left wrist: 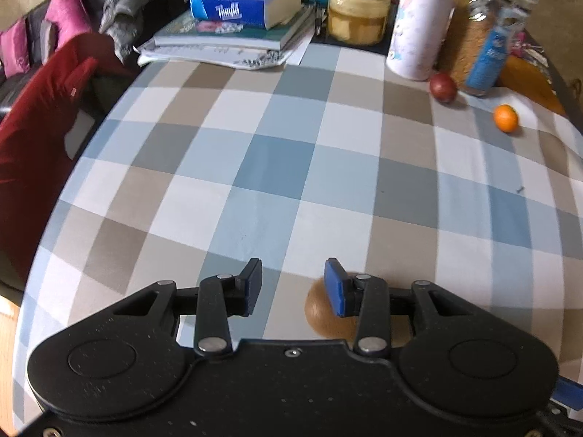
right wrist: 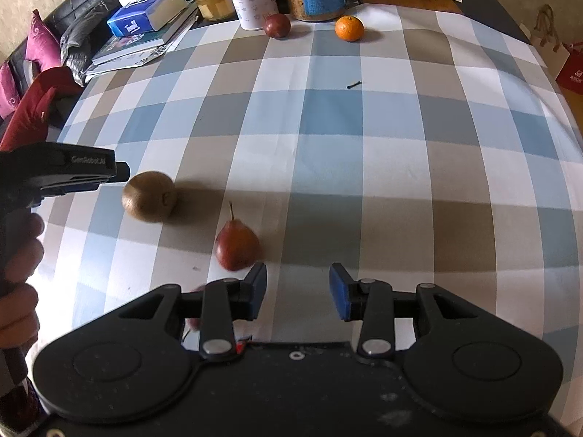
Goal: Organize fruits
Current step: 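Grasp a red pear with the right tool while the left tool approaches a brown kiwi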
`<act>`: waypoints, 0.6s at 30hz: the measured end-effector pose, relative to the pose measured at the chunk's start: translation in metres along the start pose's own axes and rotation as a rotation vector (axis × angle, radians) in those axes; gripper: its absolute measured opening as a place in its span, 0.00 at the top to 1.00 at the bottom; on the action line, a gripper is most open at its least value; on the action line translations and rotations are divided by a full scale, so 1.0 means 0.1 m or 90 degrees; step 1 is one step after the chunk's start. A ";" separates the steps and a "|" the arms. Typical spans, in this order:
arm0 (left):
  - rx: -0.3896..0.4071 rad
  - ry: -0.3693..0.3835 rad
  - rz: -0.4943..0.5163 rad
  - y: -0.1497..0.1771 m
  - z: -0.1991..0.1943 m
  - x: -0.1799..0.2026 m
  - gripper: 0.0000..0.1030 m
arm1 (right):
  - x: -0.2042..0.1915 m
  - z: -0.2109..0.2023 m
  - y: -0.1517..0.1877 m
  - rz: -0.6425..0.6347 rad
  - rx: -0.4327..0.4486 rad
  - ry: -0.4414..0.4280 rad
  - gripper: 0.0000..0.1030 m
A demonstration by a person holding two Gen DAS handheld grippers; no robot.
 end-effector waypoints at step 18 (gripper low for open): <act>-0.025 -0.021 0.010 0.09 0.17 -0.08 0.54 | -0.17 0.26 -0.30 0.007 -0.028 -0.015 0.60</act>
Point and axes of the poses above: each gripper's, at about its wrist camera, not at the fingertips, and z roughly the way its jaws point, x to its right, y to its underside, the point moved 5 cm from there along z, roughly the way its jaws point, and after that the axes turned 14 degrees about -x, right-handed, at the moved point
